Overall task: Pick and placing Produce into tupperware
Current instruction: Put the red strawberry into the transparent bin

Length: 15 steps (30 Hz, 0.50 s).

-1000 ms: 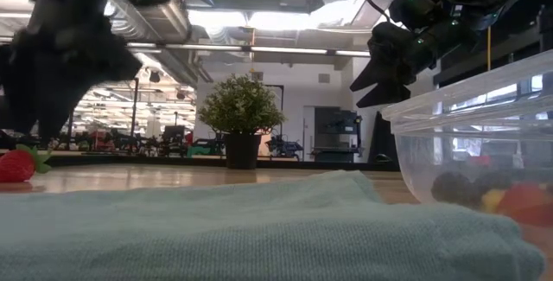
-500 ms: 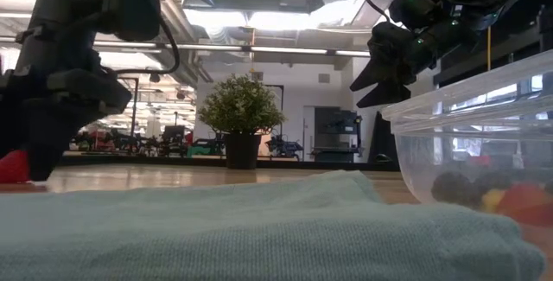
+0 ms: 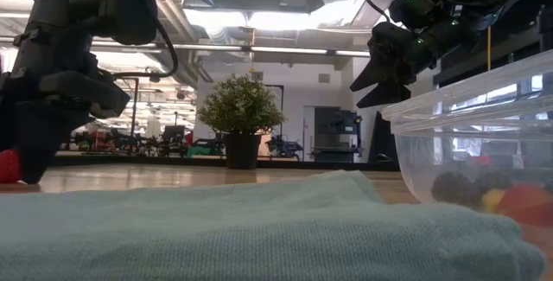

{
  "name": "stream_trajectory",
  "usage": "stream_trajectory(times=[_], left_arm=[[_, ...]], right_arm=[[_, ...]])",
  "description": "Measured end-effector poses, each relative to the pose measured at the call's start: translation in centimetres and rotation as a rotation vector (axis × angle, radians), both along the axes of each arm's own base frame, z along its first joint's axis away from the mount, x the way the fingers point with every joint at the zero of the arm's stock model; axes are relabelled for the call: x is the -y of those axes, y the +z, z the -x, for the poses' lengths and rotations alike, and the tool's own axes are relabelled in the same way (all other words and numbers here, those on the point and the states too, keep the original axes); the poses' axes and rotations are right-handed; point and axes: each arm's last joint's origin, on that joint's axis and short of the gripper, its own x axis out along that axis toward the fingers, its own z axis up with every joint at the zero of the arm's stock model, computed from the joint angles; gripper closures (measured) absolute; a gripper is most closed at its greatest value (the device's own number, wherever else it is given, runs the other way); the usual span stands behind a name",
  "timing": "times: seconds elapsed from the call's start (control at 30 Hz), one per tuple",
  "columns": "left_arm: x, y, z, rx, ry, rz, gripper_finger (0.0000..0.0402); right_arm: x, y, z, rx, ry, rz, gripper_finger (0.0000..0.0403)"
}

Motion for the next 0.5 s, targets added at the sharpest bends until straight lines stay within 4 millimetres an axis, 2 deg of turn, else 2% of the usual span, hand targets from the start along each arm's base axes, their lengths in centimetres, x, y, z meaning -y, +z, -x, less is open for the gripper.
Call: stream_trajectory(times=[0.5], left_arm=[[0.10,-0.07,0.11,-0.018,-0.018,0.042,0.0212]], right_arm=[[0.00,0.00,0.00,0.000,0.000,0.000,0.0144]])
